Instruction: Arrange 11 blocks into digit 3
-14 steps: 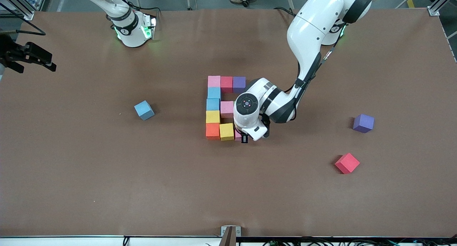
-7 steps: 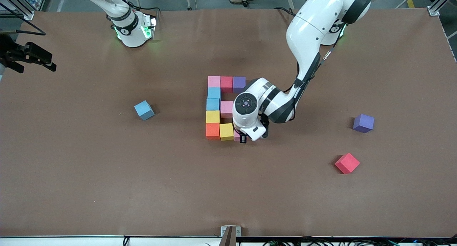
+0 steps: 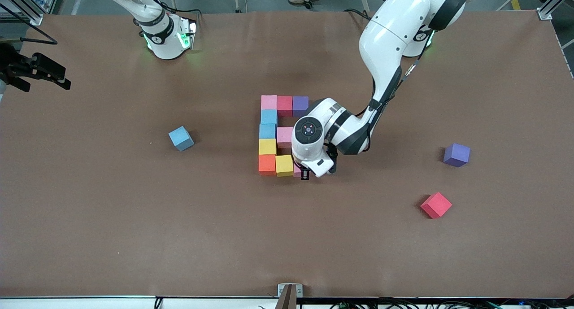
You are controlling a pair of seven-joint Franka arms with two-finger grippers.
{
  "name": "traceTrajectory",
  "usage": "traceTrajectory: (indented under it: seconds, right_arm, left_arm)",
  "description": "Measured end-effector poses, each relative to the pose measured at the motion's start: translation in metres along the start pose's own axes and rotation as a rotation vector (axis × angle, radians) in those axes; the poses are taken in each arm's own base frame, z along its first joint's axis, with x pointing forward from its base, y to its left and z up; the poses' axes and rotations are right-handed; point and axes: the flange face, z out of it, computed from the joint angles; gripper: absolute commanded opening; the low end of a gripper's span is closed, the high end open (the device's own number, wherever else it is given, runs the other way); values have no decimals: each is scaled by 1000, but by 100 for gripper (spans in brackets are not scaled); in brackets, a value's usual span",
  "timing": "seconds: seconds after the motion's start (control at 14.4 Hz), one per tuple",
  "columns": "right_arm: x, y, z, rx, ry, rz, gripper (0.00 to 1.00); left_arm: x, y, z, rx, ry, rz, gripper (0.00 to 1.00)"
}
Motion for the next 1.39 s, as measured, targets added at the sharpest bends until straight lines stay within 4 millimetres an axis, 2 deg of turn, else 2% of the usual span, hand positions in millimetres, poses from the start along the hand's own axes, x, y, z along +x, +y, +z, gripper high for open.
traceTrajectory:
  seconds: [0.42,0.62,0.83,1.04,1.25,1.39]
  right_arm:
    - [0,-1,0,0,0,-30,100]
    - [0,-4,0,-1,0,-47,100]
    - [0,-5,0,-1,-1,-49,100]
    - [0,-5,1,-1,-5,-49,100]
    - [-1,-5,1,-1,-6,-48,100]
    - [-2,-4,0,-1,-10,-47,100]
  left_arm:
    - [-8,-2,-4,-8,-6,30,100]
    - [-7,3,-26,-14,-5,28,100]
    - [-2,9,-73,-43,-12,77,100]
    - [21,16,-143,-56,2,180,100]
    - [80,32,-212,-59,21,300,100]
    - [128,43,-248,-61,32,383,100]
